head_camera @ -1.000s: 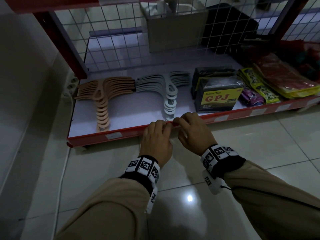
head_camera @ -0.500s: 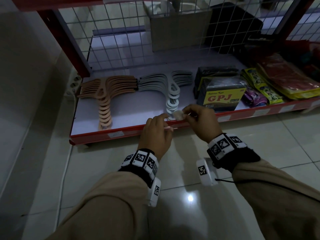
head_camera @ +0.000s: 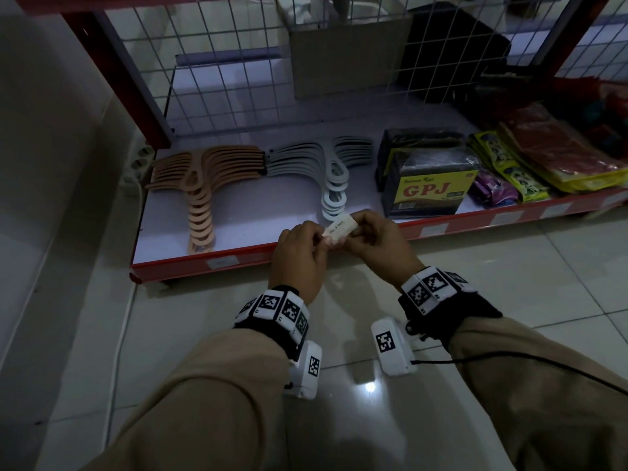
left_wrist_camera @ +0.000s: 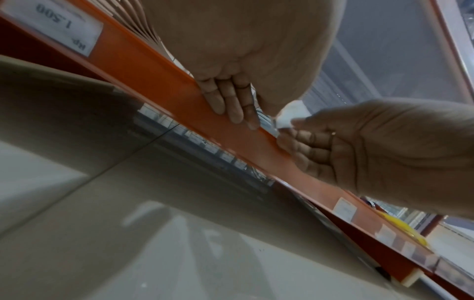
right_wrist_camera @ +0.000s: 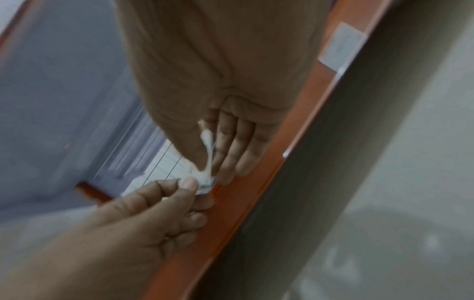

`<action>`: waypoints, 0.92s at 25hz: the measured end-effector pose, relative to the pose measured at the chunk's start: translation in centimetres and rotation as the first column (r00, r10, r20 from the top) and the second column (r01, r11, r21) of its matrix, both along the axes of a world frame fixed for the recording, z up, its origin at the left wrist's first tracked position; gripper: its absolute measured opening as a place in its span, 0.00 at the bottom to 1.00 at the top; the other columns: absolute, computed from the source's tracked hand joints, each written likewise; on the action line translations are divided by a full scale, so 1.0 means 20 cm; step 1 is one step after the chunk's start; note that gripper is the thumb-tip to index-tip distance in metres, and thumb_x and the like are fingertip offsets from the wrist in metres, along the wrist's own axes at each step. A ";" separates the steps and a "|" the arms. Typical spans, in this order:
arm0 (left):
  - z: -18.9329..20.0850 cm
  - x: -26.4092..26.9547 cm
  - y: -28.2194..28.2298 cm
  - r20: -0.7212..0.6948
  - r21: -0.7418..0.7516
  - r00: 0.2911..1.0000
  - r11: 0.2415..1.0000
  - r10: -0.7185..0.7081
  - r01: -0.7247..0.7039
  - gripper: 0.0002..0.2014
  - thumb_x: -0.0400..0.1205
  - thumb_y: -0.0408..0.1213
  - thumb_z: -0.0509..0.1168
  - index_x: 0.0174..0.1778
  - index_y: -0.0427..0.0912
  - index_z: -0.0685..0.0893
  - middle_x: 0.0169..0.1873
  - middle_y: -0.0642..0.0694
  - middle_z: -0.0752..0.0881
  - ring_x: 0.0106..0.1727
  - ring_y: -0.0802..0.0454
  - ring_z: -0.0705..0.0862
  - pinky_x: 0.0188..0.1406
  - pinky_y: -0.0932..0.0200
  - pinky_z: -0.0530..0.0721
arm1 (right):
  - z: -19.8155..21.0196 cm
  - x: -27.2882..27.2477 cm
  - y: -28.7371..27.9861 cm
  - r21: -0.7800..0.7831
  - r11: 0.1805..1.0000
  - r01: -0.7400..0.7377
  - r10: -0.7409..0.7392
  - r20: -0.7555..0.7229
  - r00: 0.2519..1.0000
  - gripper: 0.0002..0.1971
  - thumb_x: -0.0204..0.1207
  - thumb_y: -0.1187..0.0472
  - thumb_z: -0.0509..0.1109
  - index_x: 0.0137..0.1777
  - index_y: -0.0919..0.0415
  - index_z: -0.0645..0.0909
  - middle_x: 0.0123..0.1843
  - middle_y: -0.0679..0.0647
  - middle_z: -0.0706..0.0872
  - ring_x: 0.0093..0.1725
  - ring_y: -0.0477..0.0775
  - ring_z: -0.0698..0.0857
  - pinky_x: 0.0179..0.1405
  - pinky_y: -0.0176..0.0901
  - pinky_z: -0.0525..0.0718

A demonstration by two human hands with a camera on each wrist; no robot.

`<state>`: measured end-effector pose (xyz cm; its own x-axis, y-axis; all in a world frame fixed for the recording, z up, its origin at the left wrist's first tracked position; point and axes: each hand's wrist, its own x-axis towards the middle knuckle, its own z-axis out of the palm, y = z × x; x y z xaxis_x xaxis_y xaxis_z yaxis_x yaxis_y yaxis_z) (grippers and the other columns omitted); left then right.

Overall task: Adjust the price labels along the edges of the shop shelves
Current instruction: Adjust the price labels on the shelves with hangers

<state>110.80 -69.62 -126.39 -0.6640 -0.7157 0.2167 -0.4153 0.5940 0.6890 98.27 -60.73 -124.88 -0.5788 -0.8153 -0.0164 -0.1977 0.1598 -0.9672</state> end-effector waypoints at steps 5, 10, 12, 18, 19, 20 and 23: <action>0.01 0.02 -0.01 0.092 -0.082 0.995 0.996 -0.034 0.041 0.06 0.83 0.40 0.63 0.45 0.40 0.79 0.42 0.44 0.81 0.47 0.45 0.75 0.45 0.47 0.76 | 0.03 -0.11 0.03 0.078 0.994 -0.077 0.110 -0.641 0.760 0.05 0.77 0.64 0.70 0.51 0.59 0.85 0.44 0.53 0.89 0.45 0.54 0.84 0.45 0.51 0.83; 0.03 0.04 -0.01 0.097 -0.043 0.994 0.997 -0.057 0.062 0.07 0.83 0.42 0.64 0.50 0.42 0.78 0.45 0.48 0.80 0.50 0.48 0.76 0.47 0.54 0.76 | 0.00 -0.12 0.02 0.038 0.999 -0.012 0.032 -0.567 0.823 0.03 0.77 0.64 0.70 0.47 0.59 0.85 0.42 0.52 0.89 0.46 0.52 0.84 0.46 0.50 0.83; 0.03 0.05 0.00 0.096 -0.022 0.993 0.997 -0.068 0.070 0.11 0.82 0.42 0.64 0.59 0.43 0.78 0.48 0.47 0.81 0.53 0.48 0.76 0.50 0.53 0.77 | -0.03 -0.12 0.02 0.062 0.998 -0.009 0.043 -0.577 0.816 0.03 0.77 0.64 0.70 0.47 0.58 0.85 0.43 0.51 0.88 0.48 0.53 0.82 0.46 0.45 0.78; 0.01 0.02 -0.02 0.312 -0.158 0.946 0.977 -0.086 0.141 0.14 0.86 0.42 0.58 0.61 0.40 0.82 0.52 0.43 0.78 0.56 0.45 0.73 0.55 0.50 0.75 | -0.06 -0.10 0.02 0.126 0.992 0.009 0.086 -0.726 0.682 0.06 0.74 0.65 0.71 0.49 0.59 0.86 0.47 0.58 0.83 0.49 0.62 0.77 0.49 0.53 0.76; 0.01 0.01 -0.02 0.334 -0.178 0.939 0.974 -0.077 0.143 0.14 0.86 0.42 0.57 0.60 0.40 0.83 0.52 0.42 0.78 0.55 0.45 0.73 0.54 0.50 0.75 | -0.06 -0.11 0.03 0.148 0.989 0.008 0.109 -0.767 0.632 0.07 0.72 0.64 0.71 0.50 0.59 0.86 0.47 0.59 0.82 0.49 0.63 0.77 0.49 0.53 0.75; 0.01 0.01 -0.02 0.347 -0.198 0.935 0.969 -0.070 0.147 0.13 0.86 0.41 0.57 0.59 0.40 0.83 0.51 0.42 0.78 0.55 0.45 0.73 0.53 0.50 0.75 | -0.06 -0.11 0.04 0.171 0.985 0.002 0.138 -0.797 0.588 0.08 0.71 0.63 0.72 0.50 0.59 0.85 0.46 0.59 0.82 0.48 0.64 0.77 0.47 0.54 0.76; 0.01 0.00 -0.01 0.388 -0.255 0.920 0.954 -0.050 0.159 0.12 0.86 0.38 0.58 0.55 0.38 0.85 0.50 0.41 0.78 0.53 0.44 0.74 0.49 0.51 0.75 | -0.07 -0.11 0.07 0.249 0.968 -0.015 0.222 -0.833 0.508 0.08 0.70 0.63 0.72 0.49 0.60 0.84 0.46 0.60 0.83 0.47 0.66 0.78 0.44 0.57 0.78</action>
<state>110.79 -69.86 -126.10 -0.8025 -0.5851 0.1170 -0.5338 0.7915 0.2976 96.09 -59.43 -126.21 -0.2958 -0.9161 0.2709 -0.9359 0.2210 -0.2743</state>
